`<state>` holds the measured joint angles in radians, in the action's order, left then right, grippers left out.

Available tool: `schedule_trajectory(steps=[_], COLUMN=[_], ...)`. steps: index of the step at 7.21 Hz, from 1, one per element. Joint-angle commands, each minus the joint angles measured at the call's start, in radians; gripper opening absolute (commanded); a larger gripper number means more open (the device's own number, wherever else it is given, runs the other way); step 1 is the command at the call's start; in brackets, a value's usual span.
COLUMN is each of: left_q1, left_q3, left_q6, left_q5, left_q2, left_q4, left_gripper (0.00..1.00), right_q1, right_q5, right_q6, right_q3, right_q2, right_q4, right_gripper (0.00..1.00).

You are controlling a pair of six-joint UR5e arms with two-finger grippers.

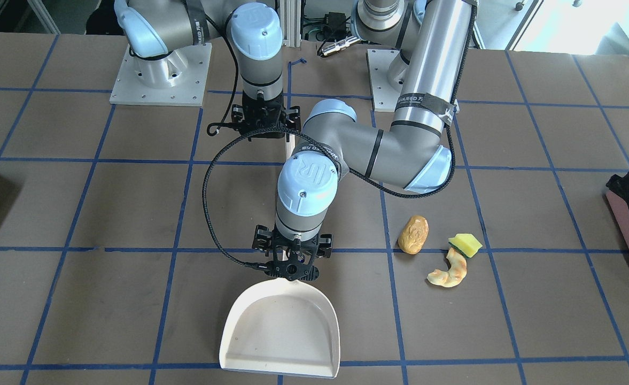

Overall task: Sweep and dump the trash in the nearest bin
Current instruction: 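Grasp the dustpan handle with the left gripper while the right grasps the brush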

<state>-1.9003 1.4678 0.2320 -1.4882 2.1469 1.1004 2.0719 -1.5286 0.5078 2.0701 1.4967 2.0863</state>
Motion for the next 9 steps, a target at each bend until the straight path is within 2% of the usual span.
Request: schedule_trajectory(steps=[1,2,3,4,6,7,8,9], left_q1=[-0.025,-0.031,-0.031,-0.030,-0.029,-0.029,-0.019,0.022], left_q3=[0.011,0.038,0.049,0.054,0.057,0.055,0.043,0.034], left_q6=[0.020,0.007,0.006,-0.025,-0.063,-0.069,-0.075,-0.120], left_q5=[-0.003,-0.006,-0.007,-0.007,-0.012,-0.014,-0.020,-0.042], left_q2=[-0.008,-0.030,-0.030,-0.032,-0.024,-0.035,-0.048,-0.082], left_q4=[0.013,0.012,0.012,0.013,0.010,0.013,0.022,0.091], left_gripper=[0.79,0.50,0.13,0.00,0.00,0.00,0.00,0.00], right_q1=[0.070,0.076,0.076,0.074,0.074,0.074,0.074,0.074], right_q5=[0.002,0.002,0.001,0.001,-0.001,0.001,-0.001,0.001], right_q6=[0.026,0.028,0.028,0.023,0.024,0.029,0.037,0.076], right_q3=[0.002,0.004,0.008,0.002,0.002,0.002,0.002,0.001], right_q2=[-0.067,-0.081,-0.093,-0.092,-0.093,-0.093,-0.092,-0.085], right_q4=[0.061,0.064,0.063,0.060,0.055,0.055,0.055,0.054], right_gripper=[0.90,0.84,0.77,0.70,0.34,0.22,0.14,0.10])
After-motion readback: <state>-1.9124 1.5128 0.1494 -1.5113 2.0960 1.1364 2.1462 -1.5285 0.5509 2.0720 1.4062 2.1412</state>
